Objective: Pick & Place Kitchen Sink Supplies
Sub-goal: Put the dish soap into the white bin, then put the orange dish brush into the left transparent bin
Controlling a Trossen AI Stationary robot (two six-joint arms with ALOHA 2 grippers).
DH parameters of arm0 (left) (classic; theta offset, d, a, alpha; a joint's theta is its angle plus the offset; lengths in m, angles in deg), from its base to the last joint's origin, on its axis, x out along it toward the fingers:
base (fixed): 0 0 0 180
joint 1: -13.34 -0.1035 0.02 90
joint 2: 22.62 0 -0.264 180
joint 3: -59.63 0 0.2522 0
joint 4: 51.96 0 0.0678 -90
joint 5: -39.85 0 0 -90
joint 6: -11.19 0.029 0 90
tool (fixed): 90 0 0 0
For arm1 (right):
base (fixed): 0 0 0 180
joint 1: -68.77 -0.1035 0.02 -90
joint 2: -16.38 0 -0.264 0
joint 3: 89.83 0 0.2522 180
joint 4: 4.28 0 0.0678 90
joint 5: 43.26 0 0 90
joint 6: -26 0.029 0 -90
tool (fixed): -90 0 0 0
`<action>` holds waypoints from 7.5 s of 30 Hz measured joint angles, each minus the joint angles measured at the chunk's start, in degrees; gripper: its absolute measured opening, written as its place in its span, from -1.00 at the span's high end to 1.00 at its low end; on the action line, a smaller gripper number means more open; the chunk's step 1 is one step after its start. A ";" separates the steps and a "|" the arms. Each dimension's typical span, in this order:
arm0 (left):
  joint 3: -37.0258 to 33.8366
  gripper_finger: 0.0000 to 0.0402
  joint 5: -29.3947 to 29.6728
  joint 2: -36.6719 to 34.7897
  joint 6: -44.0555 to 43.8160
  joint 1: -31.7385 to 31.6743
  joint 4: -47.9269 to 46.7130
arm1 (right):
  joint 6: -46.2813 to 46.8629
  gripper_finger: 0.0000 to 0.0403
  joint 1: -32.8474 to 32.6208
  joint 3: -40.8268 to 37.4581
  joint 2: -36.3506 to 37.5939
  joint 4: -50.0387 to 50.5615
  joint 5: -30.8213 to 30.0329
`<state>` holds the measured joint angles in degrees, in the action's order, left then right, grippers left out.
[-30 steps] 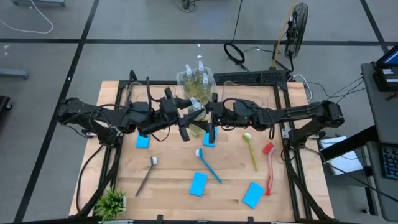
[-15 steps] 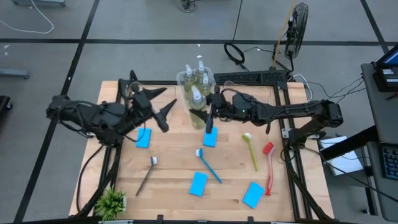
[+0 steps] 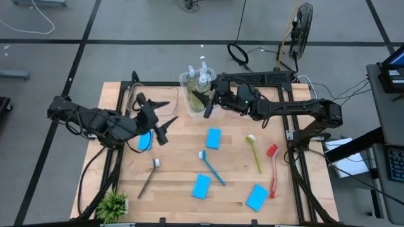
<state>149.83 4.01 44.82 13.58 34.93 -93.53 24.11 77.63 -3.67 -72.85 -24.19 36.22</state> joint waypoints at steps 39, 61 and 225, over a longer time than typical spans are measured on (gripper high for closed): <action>-13.01 -0.33 -2.68 -4.63 -23.53 -1.73 -10.77 | -7.50 0.04 7.73 0.22 -17.54 -9.75 1.83; -17.75 -0.34 -3.12 -4.59 -25.35 -4.58 -7.94 | -10.97 -0.19 8.41 0.17 -20.42 -10.29 1.64; -17.75 -0.34 -13.78 -4.57 -26.92 -3.43 -4.88 | 109.24 -0.07 -34.83 -48.46 31.58 71.26 25.50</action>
<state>132.09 -9.77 40.25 -13.34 31.49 -98.41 133.35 42.80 -52.12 -41.27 47.07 61.72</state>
